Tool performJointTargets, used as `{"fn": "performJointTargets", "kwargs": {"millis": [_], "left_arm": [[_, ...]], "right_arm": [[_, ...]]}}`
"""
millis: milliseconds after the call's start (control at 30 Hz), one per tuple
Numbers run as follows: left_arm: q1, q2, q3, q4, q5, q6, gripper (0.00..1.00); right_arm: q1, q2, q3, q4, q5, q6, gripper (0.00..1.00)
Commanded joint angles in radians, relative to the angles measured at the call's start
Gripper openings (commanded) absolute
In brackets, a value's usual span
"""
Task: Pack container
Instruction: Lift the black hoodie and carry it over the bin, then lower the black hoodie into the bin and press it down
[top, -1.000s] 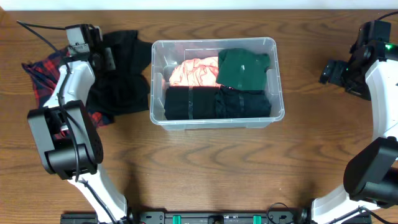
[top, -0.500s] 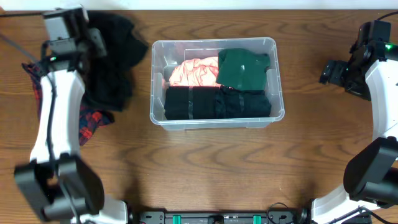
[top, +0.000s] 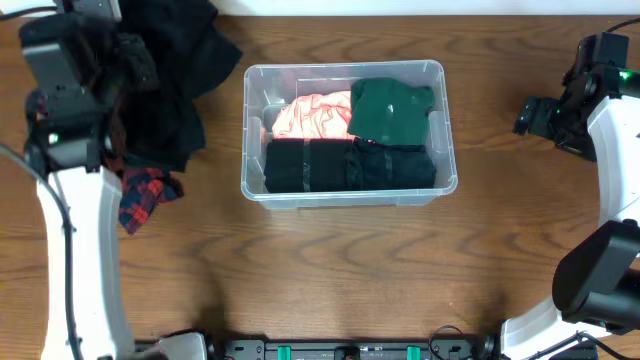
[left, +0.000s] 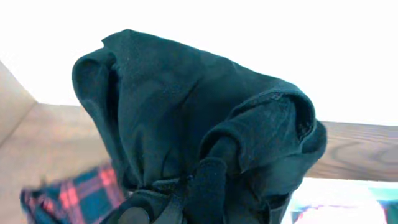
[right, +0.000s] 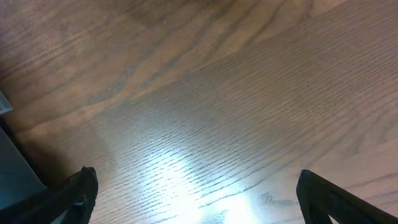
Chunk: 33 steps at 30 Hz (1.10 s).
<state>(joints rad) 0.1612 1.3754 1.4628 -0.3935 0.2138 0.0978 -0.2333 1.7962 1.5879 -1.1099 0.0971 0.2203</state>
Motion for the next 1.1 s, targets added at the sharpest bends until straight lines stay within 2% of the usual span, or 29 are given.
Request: {"fn": "performJointTargets", "kwargs": {"millis": [0, 167, 367, 467, 733, 1067], "left_arm": [[-0.045, -0.113, 0.023, 0.034, 0.12, 0.114, 0.06], [-0.13, -0.174, 0.023, 0.052, 0.215, 0.157, 0.06], [-0.25, -0.155, 0.022, 0.039, 0.285, 0.184, 0.06], [-0.313, -0.122, 0.022, 0.031, 0.334, 0.225, 0.06], [-0.482, 0.037, 0.022, 0.037, 0.336, 0.426, 0.06], [-0.568, 0.19, 0.022, 0.103, 0.335, 0.444, 0.06]], "right_arm": [[-0.001, 0.009, 0.002, -0.001, 0.0, 0.011, 0.99], [-0.001, 0.009, 0.002, -0.001, 0.0, 0.011, 0.99], [-0.002, 0.009, 0.002, -0.001, 0.0, 0.011, 0.99], [-0.001, 0.009, 0.002, -0.001, 0.0, 0.011, 0.99], [-0.002, 0.009, 0.002, -0.001, 0.0, 0.011, 0.99], [-0.002, 0.009, 0.002, -0.001, 0.0, 0.011, 0.99]]}}
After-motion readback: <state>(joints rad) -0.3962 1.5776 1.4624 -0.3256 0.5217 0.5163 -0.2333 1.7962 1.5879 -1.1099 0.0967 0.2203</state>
